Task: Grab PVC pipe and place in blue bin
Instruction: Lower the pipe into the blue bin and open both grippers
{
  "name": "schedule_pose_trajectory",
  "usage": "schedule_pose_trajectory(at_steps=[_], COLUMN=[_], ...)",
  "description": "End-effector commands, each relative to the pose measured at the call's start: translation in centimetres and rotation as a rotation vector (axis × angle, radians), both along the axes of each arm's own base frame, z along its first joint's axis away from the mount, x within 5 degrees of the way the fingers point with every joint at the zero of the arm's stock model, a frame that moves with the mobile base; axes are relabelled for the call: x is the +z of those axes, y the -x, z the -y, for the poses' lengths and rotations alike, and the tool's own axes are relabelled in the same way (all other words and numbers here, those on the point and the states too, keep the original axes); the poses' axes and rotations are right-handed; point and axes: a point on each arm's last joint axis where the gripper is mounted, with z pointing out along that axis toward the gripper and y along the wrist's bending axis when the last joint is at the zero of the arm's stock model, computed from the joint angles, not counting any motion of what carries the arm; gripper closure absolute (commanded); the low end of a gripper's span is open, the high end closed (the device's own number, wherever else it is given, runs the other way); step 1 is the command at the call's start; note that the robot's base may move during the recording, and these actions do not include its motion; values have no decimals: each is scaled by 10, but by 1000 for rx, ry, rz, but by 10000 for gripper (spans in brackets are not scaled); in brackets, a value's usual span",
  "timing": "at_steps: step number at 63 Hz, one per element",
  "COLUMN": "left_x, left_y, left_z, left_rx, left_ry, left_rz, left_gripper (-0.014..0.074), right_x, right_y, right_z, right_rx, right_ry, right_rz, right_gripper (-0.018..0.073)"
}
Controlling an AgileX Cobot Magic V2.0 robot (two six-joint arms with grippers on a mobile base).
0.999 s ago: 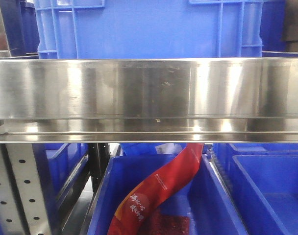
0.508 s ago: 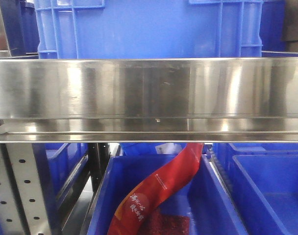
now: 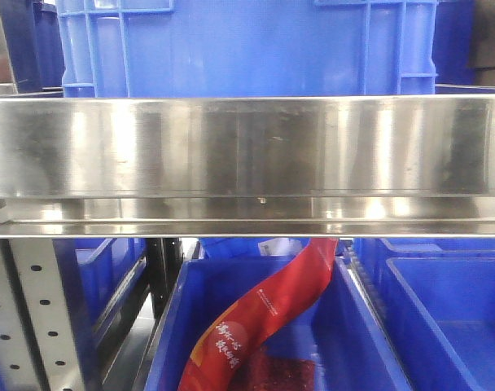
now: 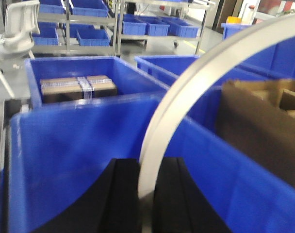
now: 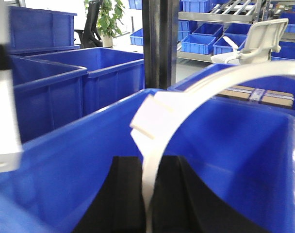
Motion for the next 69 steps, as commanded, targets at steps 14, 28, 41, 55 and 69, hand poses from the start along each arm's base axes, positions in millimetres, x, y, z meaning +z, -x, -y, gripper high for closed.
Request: schedule_pose_trajectory(at_steps=[14,28,41,55,69], left_x=[-16,-24,-26,-30,-15], left_y=[-51,-55,-54,-53,-40], left_z=[24,26,26,26,20], left_rx=[-2,-3,-4,-7,-8], left_ry=[15,-7,-18,-37,-26], left_rz=[-48,-92,-115,-152,-128], left_gripper=[707,702,477,188,206], right_x=[-17,-20,-20,-18,-1], right_y=[-42,-45,-44,-43,-29], right_z=[-21,-22,-23,-22,-15], right_rx=[8,8,10,10,11], right_ry=[27,30,-3,-22,-44], right_rz=[-32,-40,-50,-54,-7], right_gripper=[727,578,215,180,303])
